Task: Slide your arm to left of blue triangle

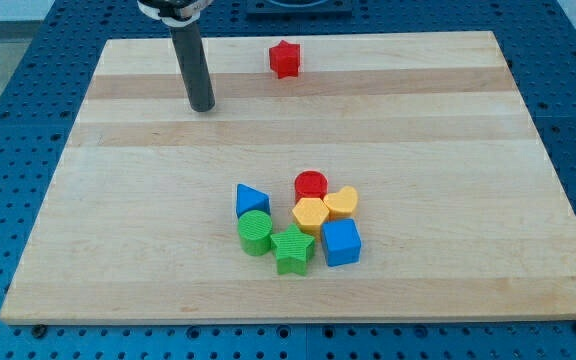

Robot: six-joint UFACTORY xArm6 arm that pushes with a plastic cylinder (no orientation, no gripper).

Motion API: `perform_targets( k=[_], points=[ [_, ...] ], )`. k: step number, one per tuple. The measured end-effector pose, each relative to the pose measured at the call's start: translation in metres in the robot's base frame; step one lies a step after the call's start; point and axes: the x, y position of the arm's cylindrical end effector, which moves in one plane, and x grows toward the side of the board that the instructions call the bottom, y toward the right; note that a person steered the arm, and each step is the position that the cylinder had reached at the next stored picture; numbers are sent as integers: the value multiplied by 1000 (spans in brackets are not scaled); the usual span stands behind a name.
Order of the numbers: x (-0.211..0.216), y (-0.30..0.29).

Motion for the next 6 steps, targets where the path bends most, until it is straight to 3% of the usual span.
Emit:
perform_targets(
  k=[3, 6],
  points=[
    [70, 0],
    [114, 0]
  ],
)
